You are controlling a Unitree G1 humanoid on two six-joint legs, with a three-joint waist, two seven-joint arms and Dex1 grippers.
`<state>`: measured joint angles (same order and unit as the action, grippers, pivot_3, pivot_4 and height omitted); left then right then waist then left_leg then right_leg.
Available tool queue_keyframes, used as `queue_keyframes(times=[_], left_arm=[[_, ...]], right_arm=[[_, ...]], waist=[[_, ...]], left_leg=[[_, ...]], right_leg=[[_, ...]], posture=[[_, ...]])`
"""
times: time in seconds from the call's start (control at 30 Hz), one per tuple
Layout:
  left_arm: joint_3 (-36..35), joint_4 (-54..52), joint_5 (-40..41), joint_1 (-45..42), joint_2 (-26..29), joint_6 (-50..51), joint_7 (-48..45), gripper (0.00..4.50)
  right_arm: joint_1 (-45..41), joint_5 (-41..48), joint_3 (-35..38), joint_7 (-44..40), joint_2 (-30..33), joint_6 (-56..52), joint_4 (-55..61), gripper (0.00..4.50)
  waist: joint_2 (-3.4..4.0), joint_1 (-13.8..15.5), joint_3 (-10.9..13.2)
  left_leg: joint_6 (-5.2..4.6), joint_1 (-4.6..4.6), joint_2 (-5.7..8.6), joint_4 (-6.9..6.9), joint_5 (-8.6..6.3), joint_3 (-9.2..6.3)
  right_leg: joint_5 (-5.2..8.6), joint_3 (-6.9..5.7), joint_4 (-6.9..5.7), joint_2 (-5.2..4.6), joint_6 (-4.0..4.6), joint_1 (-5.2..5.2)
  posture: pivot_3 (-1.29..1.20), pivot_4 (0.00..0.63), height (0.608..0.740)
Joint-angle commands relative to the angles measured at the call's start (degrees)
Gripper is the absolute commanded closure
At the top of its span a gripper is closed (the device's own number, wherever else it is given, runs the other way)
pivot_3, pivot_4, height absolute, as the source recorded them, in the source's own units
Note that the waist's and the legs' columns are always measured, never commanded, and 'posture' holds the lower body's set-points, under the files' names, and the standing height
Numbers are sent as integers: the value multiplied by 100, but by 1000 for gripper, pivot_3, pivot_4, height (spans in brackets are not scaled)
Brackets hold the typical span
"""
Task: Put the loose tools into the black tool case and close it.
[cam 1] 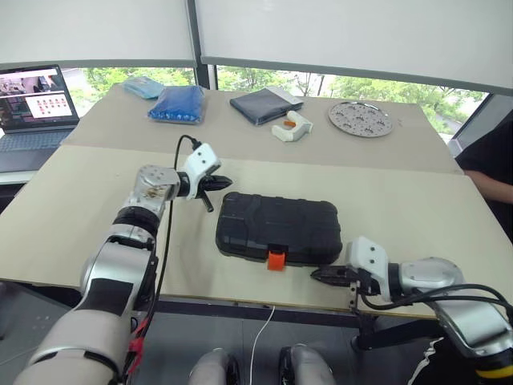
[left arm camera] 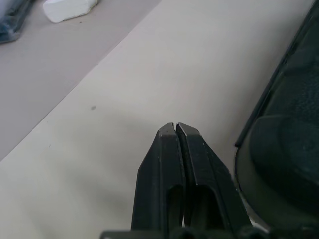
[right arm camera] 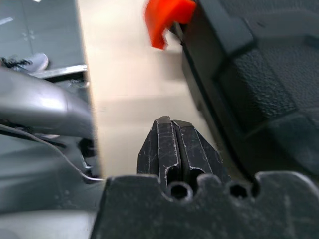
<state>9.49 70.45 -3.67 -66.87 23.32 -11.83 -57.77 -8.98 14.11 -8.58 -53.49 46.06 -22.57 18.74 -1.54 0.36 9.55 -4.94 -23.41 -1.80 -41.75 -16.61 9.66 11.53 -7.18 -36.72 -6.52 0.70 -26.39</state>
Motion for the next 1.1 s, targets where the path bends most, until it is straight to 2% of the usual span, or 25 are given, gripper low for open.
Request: queue_keyframes(times=[0.03,0.23,0.43,0.53,0.63,0.73,0.83,0.9,1.1], left_arm=[[169,104,-238,-119,-35,-198,-768,4390],[239,-314,-58,226,197,79,-2935,4390],[-489,-1099,708,197,462,1243,-3159,4390],[-900,-2136,1386,200,595,2660,-3310,4390],[-1095,-3421,1829,525,293,3566,-2648,4390],[-867,-4213,1642,1036,-364,3433,-1613,4390],[-531,-4143,1251,1344,-831,2909,-895,4390],[-222,-4021,995,1494,-969,2588,-756,4390],[489,-3468,388,1720,-794,1689,-811,4390]], right_arm=[[-418,-611,96,563,-164,451,-628,4500],[-896,-953,353,1042,-337,788,-1407,4500],[-646,-572,728,792,-224,526,-1049,4500],[-211,-29,1157,564,-129,-17,-382,4500],[270,254,1450,609,-109,-392,193,4500],[721,325,1556,753,-144,-652,728,4500],[851,371,1504,924,-260,-826,998,4500],[832,402,1420,1047,-368,-950,1109,4500],[680,275,1160,1277,-506,-1115,1201,4500]], waist=[[-3,-3,2],[0,-49,0],[-1,-69,1],[0,-73,1],[0,-69,1],[9,-18,-5],[12,15,-7],[8,-23,-4],[30,-35,-20]], left_leg=[[0,1,-1,-2,0,0],[1,10,-4,-15,0,3],[2,-23,-8,-16,2,-1],[2,-35,-8,-19,2,-3],[2,-32,-7,-19,2,-9],[1,24,-5,-17,0,-19],[-2,27,-3,-19,-2,-19],[-2,24,-5,-19,-1,-17],[13,37,-16,-14,7,-20]], right_leg=[[1,0,-3,-1,-2,1],[-8,7,-19,-15,-3,0],[-25,3,-33,-9,45,-30],[-24,2,-34,-4,43,-36],[-8,3,-30,-5,16,-26],[3,10,-21,-13,-8,30],[-2,19,-23,-17,-13,33],[-18,24,-23,-10,-4,22],[-26,24,-30,-3,11,22]], posture=[[0,150,718],[0,150,718],[0,150,718],[0,150,718],[0,150,718],[0,150,718],[0,150,718],[0,150,718],[0,150,718]])
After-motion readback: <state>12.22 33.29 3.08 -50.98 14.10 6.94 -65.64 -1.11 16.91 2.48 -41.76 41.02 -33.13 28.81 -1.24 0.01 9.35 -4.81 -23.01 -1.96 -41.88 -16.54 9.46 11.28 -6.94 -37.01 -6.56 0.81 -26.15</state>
